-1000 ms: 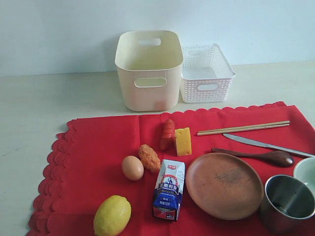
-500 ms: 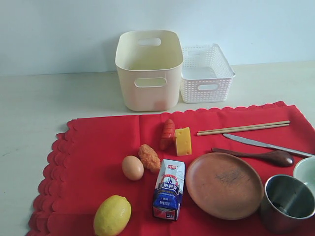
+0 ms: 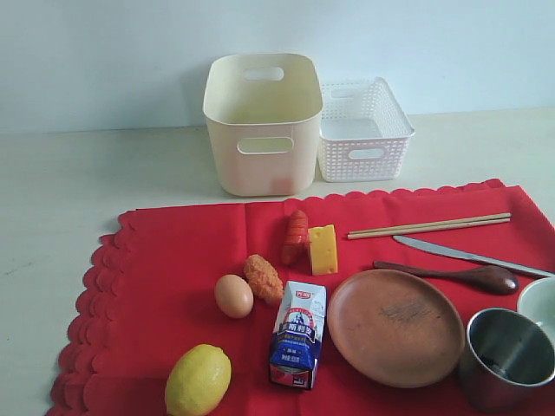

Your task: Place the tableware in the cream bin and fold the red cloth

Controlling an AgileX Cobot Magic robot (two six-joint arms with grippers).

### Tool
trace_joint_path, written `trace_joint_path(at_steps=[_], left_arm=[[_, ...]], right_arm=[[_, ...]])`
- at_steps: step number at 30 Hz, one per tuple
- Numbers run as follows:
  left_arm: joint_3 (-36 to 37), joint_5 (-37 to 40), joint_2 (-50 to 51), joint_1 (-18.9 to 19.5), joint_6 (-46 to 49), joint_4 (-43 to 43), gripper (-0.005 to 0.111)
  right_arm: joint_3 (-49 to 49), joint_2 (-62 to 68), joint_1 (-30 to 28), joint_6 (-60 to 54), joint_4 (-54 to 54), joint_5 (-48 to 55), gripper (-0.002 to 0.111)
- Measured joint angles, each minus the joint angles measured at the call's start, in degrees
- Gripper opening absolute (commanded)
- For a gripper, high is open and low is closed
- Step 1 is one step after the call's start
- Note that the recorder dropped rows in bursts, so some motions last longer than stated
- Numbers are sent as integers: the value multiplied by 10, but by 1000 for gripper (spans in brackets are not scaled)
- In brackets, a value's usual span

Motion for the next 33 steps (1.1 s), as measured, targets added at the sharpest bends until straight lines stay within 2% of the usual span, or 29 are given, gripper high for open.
trace_joint_path(at_steps=[7,10,14,20,27,33], left_arm=[[0,0,0,0,0,0,12],[0,0,0,0,0,0,12],[0,0,0,0,0,0,12],[0,0,0,0,0,0,12],[0,0,0,0,0,0,12],[0,0,0,0,0,0,12]], right_arm=[[0,53,0,-3,34,43,0],[-3,115,0,-54,71,59,2],[-16,212,0,-172,178,71,16],[-82,406,1,-322,279,133,50],[-187,601,49,-310,206,153,71],[-279,702,100,-174,73,159,74]])
